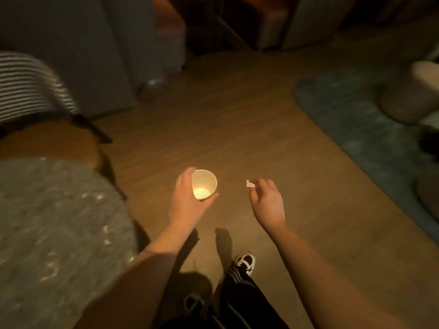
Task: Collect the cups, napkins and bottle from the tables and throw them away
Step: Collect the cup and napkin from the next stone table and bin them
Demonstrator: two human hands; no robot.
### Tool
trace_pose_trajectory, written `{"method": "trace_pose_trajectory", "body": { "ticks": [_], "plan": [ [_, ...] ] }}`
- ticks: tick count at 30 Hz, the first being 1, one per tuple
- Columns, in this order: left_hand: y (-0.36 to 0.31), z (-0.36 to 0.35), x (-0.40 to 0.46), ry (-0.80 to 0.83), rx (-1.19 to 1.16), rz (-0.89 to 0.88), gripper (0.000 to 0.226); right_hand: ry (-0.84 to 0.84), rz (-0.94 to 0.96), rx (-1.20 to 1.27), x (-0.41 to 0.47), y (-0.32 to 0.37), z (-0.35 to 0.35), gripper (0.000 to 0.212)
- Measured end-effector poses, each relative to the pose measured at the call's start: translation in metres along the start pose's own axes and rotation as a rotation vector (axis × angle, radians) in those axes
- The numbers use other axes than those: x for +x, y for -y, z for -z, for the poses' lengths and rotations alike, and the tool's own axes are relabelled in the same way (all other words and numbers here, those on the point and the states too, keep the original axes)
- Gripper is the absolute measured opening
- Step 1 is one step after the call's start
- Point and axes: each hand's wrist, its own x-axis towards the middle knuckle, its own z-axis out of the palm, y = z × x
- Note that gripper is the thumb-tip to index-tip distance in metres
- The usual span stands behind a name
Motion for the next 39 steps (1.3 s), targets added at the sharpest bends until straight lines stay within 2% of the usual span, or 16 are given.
{"method": "trace_pose_trajectory", "body": {
  "ticks": [8,12,24,32,39],
  "plan": [
    [-0.132,-0.154,0.005,0.379,-0.084,-0.378,0.078,-0.378,-0.42,0.025,-0.037,-0.133,0.11,0.02],
    [-0.197,-0.224,-0.007,0.531,-0.108,-0.569,0.077,-0.508,-0.611,0.047,-0.057,-0.192,0.153,0.021],
    [-0.368,-0.389,-0.09,0.9,-0.161,-0.992,0.075,-0.877,-0.985,0.05,-0.133,-0.324,0.266,0.018],
    [-0.445,-0.469,-0.151,1.064,-0.16,-1.127,0.076,-1.002,-1.197,0.057,-0.171,-0.387,0.302,0.016],
    [-0.533,-0.589,-0.161,1.201,-0.187,-1.226,0.077,-1.085,-1.32,0.054,-0.14,-0.488,0.356,0.015]
  ]
}}
